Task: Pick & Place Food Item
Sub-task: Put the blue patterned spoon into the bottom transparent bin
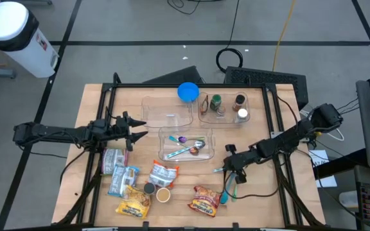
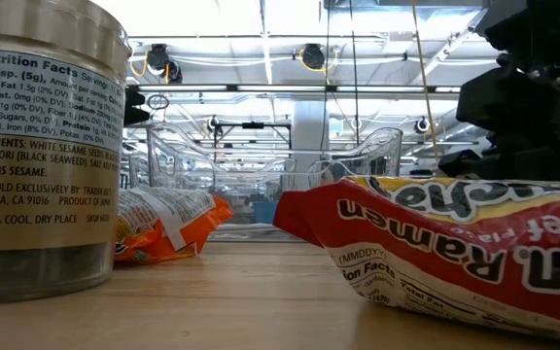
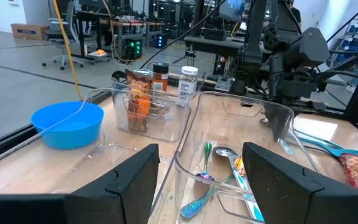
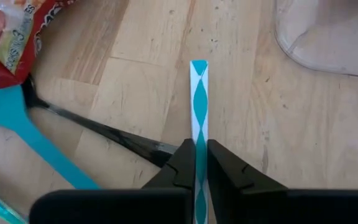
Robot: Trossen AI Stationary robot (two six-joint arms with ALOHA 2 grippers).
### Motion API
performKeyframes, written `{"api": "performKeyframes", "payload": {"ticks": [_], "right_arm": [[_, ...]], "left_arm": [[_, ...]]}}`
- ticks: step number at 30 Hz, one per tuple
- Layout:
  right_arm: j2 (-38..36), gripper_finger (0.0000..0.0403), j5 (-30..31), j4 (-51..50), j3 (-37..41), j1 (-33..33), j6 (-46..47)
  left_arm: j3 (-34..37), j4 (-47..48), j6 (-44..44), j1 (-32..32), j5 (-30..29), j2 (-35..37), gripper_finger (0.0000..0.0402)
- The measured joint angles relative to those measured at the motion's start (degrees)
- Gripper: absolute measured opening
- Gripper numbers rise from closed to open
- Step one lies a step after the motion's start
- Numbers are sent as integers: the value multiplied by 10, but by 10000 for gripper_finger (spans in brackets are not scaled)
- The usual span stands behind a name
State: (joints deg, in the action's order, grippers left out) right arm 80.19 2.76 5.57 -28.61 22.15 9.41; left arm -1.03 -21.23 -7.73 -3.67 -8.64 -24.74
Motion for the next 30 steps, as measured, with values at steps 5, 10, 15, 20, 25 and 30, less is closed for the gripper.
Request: {"api": "performKeyframes", "payload": {"ticks": [5,10,15,20,25,30], "right_arm": [[-49,9,1,3,1,0,0],[-113,9,4,52,1,0,0],[-163,10,25,187,1,-1,2],[-180,12,31,390,0,-14,-37],[-166,9,30,524,-1,-56,-75],[-116,8,-18,535,-32,-131,-30]], "left_arm": [[0,0,0,0,0,0,241],[0,0,0,0,0,0,241],[0,0,0,0,0,0,241],[0,0,0,0,0,0,241],[0,0,0,0,0,0,241],[0,0,0,0,0,0,241]]}}
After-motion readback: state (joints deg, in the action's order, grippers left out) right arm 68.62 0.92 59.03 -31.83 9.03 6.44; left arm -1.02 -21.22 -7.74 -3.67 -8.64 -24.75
